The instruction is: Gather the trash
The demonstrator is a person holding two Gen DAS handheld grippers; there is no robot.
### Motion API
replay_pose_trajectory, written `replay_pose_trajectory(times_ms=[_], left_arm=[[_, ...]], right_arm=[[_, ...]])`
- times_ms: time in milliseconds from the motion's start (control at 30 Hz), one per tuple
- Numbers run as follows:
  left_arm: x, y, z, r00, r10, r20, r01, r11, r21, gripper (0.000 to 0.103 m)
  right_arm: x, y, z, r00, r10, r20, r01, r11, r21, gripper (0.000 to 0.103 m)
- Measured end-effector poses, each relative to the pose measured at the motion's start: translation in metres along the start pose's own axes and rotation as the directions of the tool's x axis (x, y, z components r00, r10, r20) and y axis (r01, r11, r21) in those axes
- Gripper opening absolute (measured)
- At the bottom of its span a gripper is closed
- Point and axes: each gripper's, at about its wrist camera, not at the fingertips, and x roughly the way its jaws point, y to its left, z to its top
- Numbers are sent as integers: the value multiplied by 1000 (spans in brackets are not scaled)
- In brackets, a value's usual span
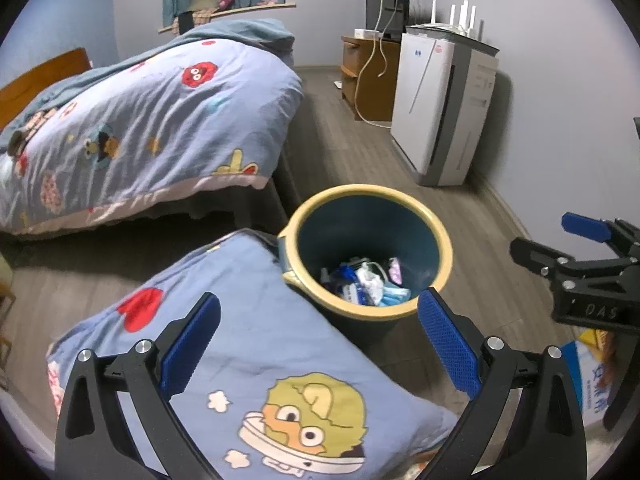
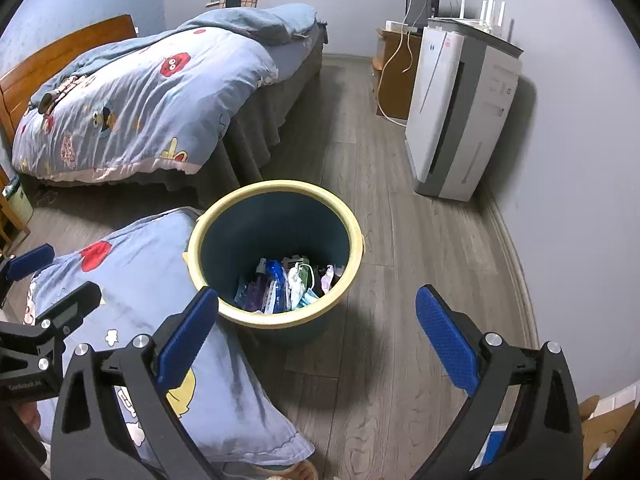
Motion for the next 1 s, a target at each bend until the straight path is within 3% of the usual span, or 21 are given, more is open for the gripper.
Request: replay_pose_trajectory(times_ms=[1000], left_arm=[[-7, 1, -5, 1000, 5, 9, -5, 1000, 25, 98]], right_arm=[[8, 3, 0, 999, 11, -39, -10, 1000, 17, 97]])
